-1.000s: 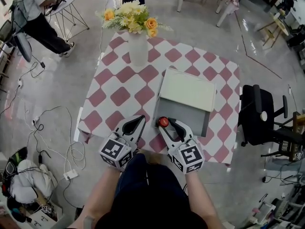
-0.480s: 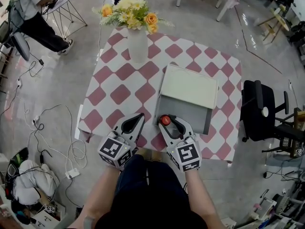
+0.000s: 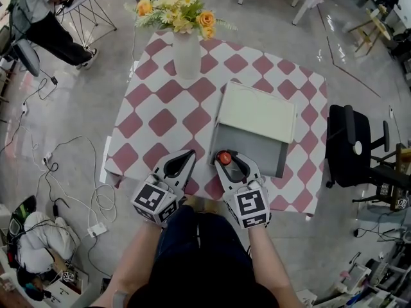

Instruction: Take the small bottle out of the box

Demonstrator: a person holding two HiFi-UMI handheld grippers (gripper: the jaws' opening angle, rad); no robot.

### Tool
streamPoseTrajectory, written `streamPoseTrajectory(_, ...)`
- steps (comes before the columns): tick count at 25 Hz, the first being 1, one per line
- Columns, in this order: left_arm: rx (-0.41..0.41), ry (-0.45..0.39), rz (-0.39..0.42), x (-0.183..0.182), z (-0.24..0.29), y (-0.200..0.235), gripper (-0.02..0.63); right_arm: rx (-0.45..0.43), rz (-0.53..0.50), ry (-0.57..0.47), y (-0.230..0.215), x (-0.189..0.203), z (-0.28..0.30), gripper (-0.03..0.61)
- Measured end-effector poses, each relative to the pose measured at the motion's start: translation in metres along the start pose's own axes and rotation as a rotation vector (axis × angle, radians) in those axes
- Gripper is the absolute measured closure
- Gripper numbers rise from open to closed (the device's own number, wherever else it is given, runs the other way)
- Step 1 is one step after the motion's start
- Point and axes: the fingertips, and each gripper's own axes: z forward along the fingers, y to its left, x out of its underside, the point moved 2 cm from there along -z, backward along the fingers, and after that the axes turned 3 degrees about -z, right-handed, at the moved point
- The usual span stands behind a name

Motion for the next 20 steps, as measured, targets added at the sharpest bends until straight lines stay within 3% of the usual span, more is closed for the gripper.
streamPoseTrajectory(20,-0.020,-0.014,-0.011,-0.002,-0.008,0.008,0.612,0.020,0.039,-0.054,-0.010,-0.008,-0.007,0.428)
